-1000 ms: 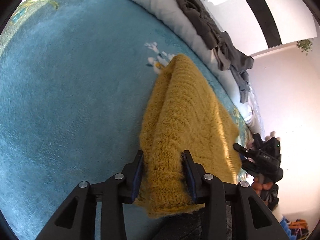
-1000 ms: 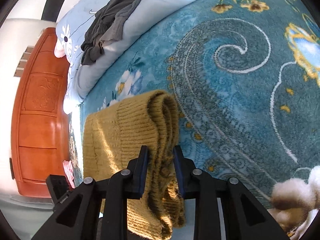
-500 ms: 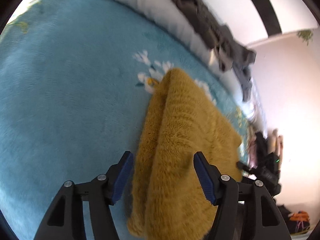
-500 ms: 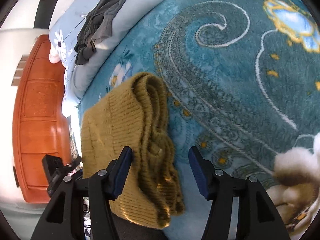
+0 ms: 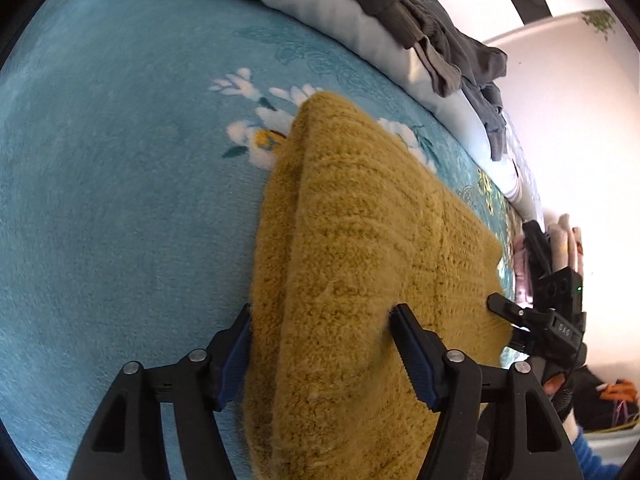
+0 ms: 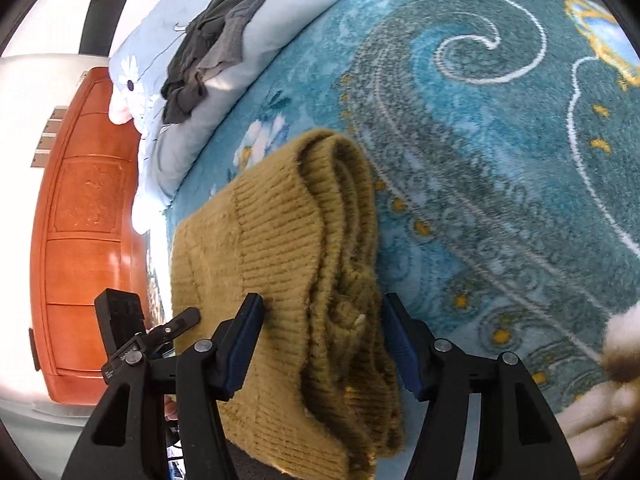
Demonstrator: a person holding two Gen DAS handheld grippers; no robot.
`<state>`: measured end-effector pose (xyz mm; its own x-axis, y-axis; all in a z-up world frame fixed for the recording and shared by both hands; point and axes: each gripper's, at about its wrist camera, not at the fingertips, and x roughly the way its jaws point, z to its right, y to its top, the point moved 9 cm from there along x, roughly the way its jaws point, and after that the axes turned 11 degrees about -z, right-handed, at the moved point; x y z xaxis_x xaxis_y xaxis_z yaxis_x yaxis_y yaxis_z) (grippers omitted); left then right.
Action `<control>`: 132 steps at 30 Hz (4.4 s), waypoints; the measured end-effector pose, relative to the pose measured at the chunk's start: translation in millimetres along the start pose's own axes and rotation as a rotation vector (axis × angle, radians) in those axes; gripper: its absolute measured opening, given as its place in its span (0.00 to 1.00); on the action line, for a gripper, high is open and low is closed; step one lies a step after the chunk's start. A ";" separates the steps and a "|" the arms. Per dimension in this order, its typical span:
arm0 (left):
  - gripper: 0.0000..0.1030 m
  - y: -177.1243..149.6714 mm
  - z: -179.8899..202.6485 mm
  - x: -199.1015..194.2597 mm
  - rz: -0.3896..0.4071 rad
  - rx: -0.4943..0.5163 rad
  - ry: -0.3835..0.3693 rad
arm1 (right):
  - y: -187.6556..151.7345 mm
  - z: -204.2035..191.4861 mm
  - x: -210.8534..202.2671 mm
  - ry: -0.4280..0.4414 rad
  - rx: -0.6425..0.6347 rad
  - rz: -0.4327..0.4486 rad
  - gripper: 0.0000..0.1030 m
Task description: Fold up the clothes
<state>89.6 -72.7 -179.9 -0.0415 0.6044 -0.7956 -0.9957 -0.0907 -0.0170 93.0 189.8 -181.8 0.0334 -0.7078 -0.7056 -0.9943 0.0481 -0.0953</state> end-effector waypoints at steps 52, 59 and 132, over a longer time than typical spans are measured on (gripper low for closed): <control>0.31 -10.5 529.1 31.4 0.009 0.602 -0.062 | -25.4 41.2 -496.3 -0.198 -0.101 0.471 0.36; 0.31 -9.8 608.2 87.5 -0.053 0.638 -0.093 | -6.0 91.9 -560.9 -0.285 -0.069 0.489 0.36; 0.57 -39.8 651.8 170.4 0.053 0.850 0.167 | 8.9 222.4 -556.2 -0.589 0.029 0.584 0.50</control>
<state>68.5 549.8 79.9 -0.1437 0.4858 -0.8622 -0.7196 0.5468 0.4280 88.2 740.7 53.6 -0.4316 -0.0789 -0.8986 -0.8653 0.3175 0.3878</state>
